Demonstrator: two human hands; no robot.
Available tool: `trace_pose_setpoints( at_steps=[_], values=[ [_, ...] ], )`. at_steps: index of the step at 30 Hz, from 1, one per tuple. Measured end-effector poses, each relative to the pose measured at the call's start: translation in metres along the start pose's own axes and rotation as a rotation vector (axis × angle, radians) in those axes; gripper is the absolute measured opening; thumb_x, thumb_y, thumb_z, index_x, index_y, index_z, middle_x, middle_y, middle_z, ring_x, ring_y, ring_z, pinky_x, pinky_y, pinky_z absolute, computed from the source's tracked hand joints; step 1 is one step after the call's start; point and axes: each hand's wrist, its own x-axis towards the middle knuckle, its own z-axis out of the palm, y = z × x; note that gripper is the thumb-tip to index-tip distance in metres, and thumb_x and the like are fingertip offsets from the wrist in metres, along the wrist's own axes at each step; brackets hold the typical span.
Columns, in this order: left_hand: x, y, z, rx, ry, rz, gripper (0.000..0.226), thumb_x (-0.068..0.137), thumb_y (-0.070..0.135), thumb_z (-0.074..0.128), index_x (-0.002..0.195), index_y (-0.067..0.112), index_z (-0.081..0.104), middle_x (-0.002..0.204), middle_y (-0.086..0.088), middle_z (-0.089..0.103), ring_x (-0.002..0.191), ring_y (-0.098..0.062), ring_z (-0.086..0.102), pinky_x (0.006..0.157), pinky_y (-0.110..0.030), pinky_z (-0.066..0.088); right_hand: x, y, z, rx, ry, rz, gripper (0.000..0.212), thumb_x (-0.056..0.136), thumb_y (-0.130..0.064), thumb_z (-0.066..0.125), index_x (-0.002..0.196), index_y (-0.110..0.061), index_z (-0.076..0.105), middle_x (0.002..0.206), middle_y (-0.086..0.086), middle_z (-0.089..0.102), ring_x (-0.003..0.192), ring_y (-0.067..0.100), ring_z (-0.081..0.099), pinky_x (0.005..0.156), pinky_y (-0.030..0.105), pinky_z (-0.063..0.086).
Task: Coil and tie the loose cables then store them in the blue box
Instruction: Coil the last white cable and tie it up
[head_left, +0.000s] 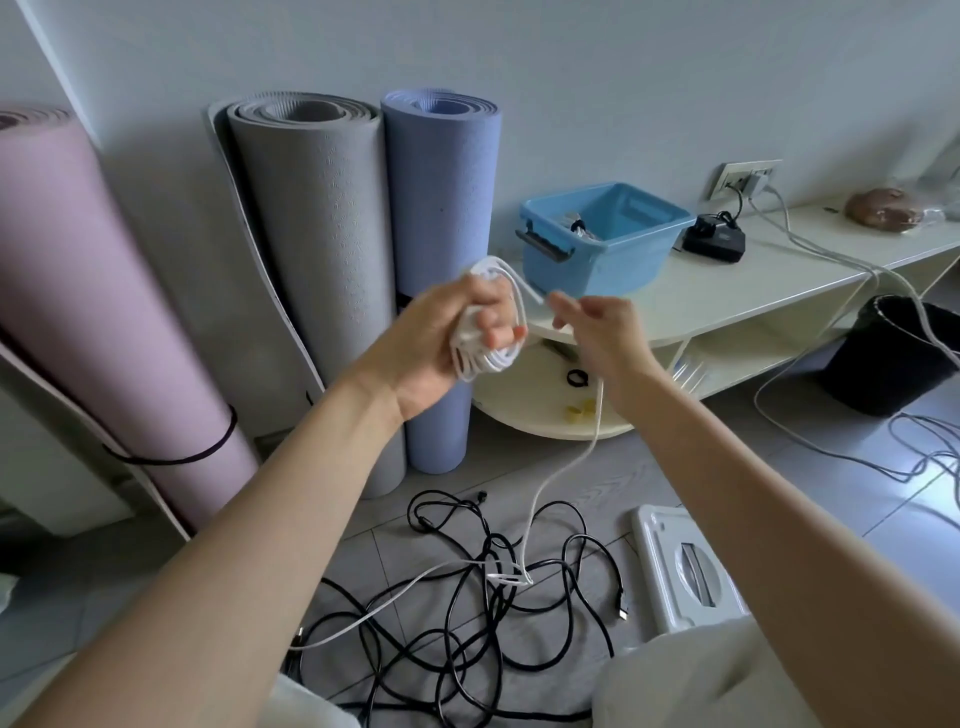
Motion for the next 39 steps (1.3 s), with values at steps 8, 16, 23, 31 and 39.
trace_pose_setpoints(
  at_steps=[8, 16, 23, 31, 39],
  values=[
    [-0.002, 0.023, -0.028, -0.554, 0.608, 0.38, 0.039, 0.093, 0.039, 0.044, 0.08, 0.003, 0.052, 0.059, -0.006, 0.058, 0.056, -0.019, 0.064, 0.081, -0.028, 0.049, -0.047, 0.009, 0.047, -0.841, -0.635, -0.298, 0.032, 0.099, -0.03, 0.037, 0.069, -0.019, 0.042, 0.081, 0.009, 0.051, 0.076, 0.029, 0.05, 0.067, 0.032, 0.038],
    [-0.003, -0.002, -0.066, 0.232, 0.752, 0.085, 0.068, 0.093, 0.058, 0.036, 0.057, 0.004, 0.057, 0.04, -0.003, 0.053, 0.046, -0.014, 0.059, 0.081, -0.033, 0.05, -0.041, -0.025, 0.009, -0.593, -0.377, -0.751, 0.048, 0.087, -0.029, 0.061, 0.051, -0.021, 0.031, 0.047, -0.002, 0.029, 0.053, 0.018, 0.025, 0.052, 0.031, 0.032],
    [-0.007, -0.025, -0.036, 0.636, 0.29, -0.234, 0.078, 0.072, 0.083, 0.035, 0.06, 0.009, 0.058, 0.056, -0.01, 0.064, 0.057, -0.022, 0.063, 0.064, -0.028, 0.046, -0.021, -0.038, -0.015, -0.305, -0.083, -0.647, 0.042, 0.075, -0.027, 0.076, 0.051, -0.008, 0.047, 0.045, -0.006, 0.029, 0.046, 0.007, 0.023, 0.048, 0.017, 0.023],
    [-0.014, -0.007, -0.002, 0.229, -0.09, -0.188, 0.024, 0.084, 0.009, 0.049, 0.06, 0.016, 0.046, 0.037, 0.007, 0.036, 0.031, -0.006, 0.036, 0.055, -0.018, 0.042, -0.013, -0.015, -0.008, -0.094, -0.134, -0.264, 0.054, 0.082, -0.043, 0.064, 0.048, -0.018, 0.03, 0.046, -0.005, 0.024, 0.045, 0.009, 0.02, 0.048, 0.025, 0.018],
    [-0.012, 0.031, -0.008, -0.407, 0.349, 0.37, 0.049, 0.093, 0.022, 0.04, 0.049, 0.013, 0.059, 0.05, 0.006, 0.058, 0.047, -0.005, 0.06, 0.06, -0.016, 0.05, -0.036, 0.007, 0.03, -0.462, -0.512, -0.114, 0.045, 0.099, -0.035, 0.035, 0.059, -0.015, 0.04, 0.054, -0.001, 0.039, 0.05, 0.019, 0.035, 0.048, 0.026, 0.03]
  ],
)
